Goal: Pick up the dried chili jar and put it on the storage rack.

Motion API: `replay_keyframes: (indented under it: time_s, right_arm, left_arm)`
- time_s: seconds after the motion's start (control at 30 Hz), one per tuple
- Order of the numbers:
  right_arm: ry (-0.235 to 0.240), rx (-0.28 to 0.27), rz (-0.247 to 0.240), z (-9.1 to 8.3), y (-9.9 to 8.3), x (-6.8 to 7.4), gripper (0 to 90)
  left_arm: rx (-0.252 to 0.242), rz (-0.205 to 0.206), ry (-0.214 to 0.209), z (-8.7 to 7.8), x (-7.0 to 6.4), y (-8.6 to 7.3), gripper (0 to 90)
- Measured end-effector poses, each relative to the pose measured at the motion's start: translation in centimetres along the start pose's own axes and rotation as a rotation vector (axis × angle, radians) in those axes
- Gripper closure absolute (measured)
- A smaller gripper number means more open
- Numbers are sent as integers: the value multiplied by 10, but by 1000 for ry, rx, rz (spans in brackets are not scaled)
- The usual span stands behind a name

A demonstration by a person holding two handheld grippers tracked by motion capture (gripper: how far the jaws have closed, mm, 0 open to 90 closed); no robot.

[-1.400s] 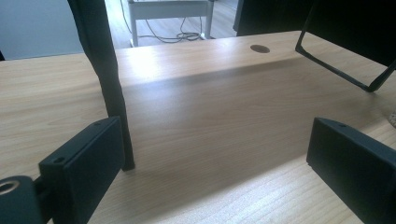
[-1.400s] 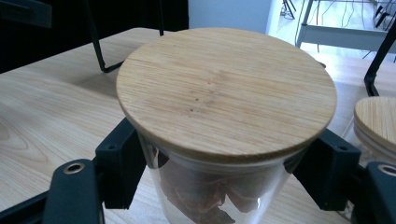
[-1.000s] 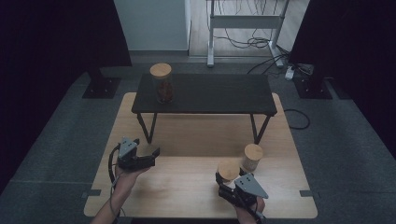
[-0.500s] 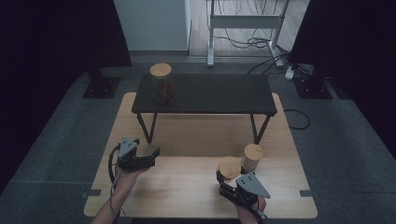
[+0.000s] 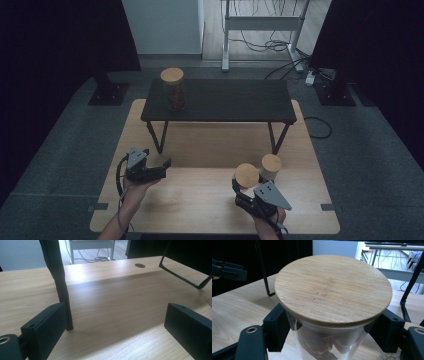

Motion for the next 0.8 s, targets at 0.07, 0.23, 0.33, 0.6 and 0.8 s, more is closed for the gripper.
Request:
replay_keyframes:
  time_s: [0.07,0.23,0.33,0.6,0.8]
  right_arm:
    - [-1,-5,1,1,1,0,263]
    - [-3,-13,0,2,4,0,263]
    - [-5,-19,-4,3,7,-2,264]
    - [-15,-36,-10,6,14,-5,264]
    - [-22,-44,-10,9,17,-7,264]
  left_arm:
    - [-4,1,1,0,0,0,38]
    - [-5,1,0,-1,0,0,39]
    - [-3,0,0,0,0,0,39]
    - [4,-1,-1,1,0,0,38]
    - [4,-2,2,1,1,0,38]
Point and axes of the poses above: each handheld gripper's, and its own axes: z roughly forward along the jaws, y roughly out of its top, x roughly to its left, the point moved 10 cm from there along z, roughly forward along the jaws, and after that the axes turned 14 degrees about -z, right-handed, at the moved point
